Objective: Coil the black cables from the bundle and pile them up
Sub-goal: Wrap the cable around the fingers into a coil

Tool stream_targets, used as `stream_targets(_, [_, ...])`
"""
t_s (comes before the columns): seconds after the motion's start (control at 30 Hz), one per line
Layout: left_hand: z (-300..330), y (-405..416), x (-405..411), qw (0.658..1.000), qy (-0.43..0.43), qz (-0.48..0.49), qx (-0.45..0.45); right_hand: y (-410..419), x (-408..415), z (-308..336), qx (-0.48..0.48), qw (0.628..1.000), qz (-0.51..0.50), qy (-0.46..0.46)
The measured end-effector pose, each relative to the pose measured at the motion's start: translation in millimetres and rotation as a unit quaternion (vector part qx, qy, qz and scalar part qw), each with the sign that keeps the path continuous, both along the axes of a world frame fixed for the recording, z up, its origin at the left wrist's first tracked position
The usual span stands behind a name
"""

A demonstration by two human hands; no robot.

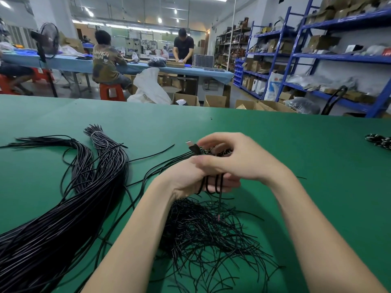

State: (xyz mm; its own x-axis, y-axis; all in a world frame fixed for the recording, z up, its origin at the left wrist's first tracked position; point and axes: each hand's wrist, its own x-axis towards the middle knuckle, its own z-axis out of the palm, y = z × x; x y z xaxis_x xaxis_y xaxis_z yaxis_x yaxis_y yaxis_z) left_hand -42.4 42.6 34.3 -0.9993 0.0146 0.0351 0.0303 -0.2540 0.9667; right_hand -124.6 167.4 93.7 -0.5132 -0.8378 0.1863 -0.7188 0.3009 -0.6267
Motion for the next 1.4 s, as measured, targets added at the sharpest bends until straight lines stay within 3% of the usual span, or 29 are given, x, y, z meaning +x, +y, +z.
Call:
stream_targets(0.07, [-1.6,2.0,0.3,0.999,0.020,-0.015,-0.024,-8.5,-0.2,-1.4,0.037,0.998,0.048,-0.003])
stream_targets(0.17, [-2.2,0.0,2.5,0.999,0.003,-0.029,-0.020,-15.5,-11.3,-3.0,-0.009,1.000,0.015,-0.015])
stream_targets(0.43, [1.7,0.0,1.8,1.000,0.000,-0.008,0.002,-7.4,-36.2,-15.6,-0.001,0.994,-0.042,-0.103])
stream_targets(0.67, [-1.1,10.7,-8.9,0.997,0.003,0.079,0.001,-16.9,-37.8,-26.8,-0.082,0.987,-0.132,-0.036])
stream_targets(0.77, [-3.9,13.2,-9.7,0.996,-0.017,0.073,0.049,-19.4,-34.1,-33.9,-0.139,0.975,-0.174,0.026])
stream_targets(1.0, [-2.0,12.2,-9.2,0.989,-0.016,0.135,0.051,11.1,-40.6,-37.1,-0.112,0.986,-0.029,-0.121])
stream_targets(1.17, [-3.0,15.3,-11.9,0.991,-0.027,0.126,0.029,5.8,-30.4,-54.6,-0.197,0.973,-0.120,0.023])
stream_targets(1.27, [-3.0,13.8,-10.2,0.992,-0.031,0.118,0.013,2.9,-23.9,-63.2,-0.191,0.970,-0.142,0.057])
stream_targets(1.4, [-4.7,11.3,-9.2,0.993,-0.045,0.108,-0.023,1.4,-25.3,-59.2,-0.212,0.966,-0.135,-0.065])
